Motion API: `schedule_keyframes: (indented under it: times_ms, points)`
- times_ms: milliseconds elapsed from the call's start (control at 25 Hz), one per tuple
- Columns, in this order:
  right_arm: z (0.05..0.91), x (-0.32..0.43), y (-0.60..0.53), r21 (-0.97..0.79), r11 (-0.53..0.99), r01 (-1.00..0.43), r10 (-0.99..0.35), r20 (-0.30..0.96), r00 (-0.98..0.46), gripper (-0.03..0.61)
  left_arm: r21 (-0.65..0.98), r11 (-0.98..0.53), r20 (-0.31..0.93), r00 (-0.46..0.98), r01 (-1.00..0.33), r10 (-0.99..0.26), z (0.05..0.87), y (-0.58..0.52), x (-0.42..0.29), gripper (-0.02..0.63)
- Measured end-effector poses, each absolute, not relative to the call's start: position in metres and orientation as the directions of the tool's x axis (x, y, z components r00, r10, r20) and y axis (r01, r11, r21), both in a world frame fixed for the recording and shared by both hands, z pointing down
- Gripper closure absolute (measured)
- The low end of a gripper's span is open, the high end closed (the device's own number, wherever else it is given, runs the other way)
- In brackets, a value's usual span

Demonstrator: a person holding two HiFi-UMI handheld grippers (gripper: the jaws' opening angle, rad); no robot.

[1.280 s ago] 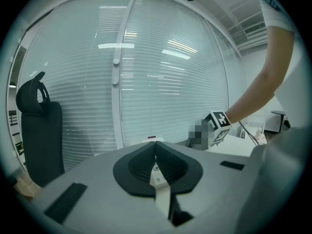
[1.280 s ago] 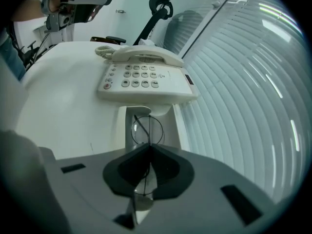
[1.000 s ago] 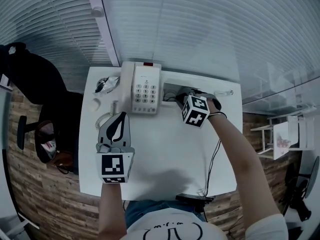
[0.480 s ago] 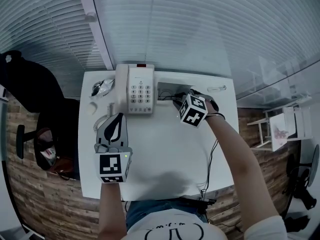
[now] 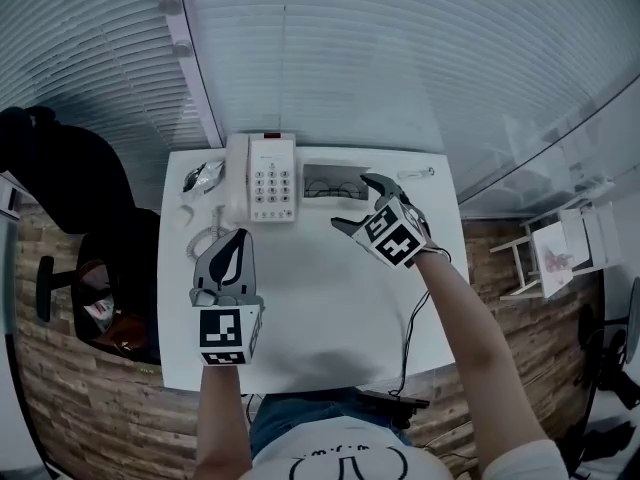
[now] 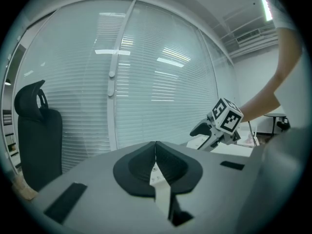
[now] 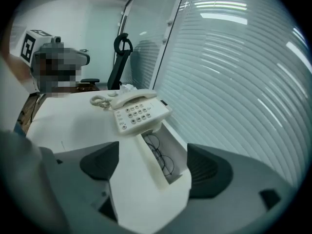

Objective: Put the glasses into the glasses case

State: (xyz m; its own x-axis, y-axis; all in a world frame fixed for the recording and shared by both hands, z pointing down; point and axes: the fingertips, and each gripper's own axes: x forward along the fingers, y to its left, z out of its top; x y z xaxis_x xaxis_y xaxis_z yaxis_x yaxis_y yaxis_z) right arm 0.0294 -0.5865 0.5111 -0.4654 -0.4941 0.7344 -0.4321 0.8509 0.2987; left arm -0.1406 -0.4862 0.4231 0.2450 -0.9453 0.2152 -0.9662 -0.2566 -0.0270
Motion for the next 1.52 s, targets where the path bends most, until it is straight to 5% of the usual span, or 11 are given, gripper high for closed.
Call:
schedule_keyframes:
  times_ms: [280, 440, 600, 1160, 1520]
  points:
    - [0.443, 0.048, -0.521, 0.328, 0.754, -0.569, -0.637, 0.574, -0.514, 0.199, -0.049, -0.237, 0.177, 0.225, -0.970, -0.958, 0.402, -0.442, -0.120, 0.597]
    - [0.389, 0.074, -0.479, 0.342, 0.646, -0.682, -0.756, 0.408, -0.512, 0.432, -0.065, -0.232, 0.147, 0.220, -0.971, -0.964, 0.384, -0.413, -0.100, 0.597]
    - [0.349, 0.103, -0.432, 0.292, 0.586, -0.756, -0.809, 0.272, -0.521, 0.558, -0.095, -0.234, 0.101, 0.224, -0.968, -0.969, 0.360, -0.382, -0.077, 0.597]
    - [0.247, 0.170, -0.346, 0.180, 0.436, -0.882, -0.887, -0.081, -0.455, 0.569, -0.157, -0.249, -0.062, 0.262, -0.956, -0.963, 0.291, -0.348, -0.038, 0.597]
    - [0.228, 0.167, -0.324, 0.211, 0.410, -0.888, -0.884, -0.148, -0.443, 0.569, -0.181, -0.251, -0.103, 0.272, -0.951, -0.957, 0.269, -0.335, -0.043, 0.597]
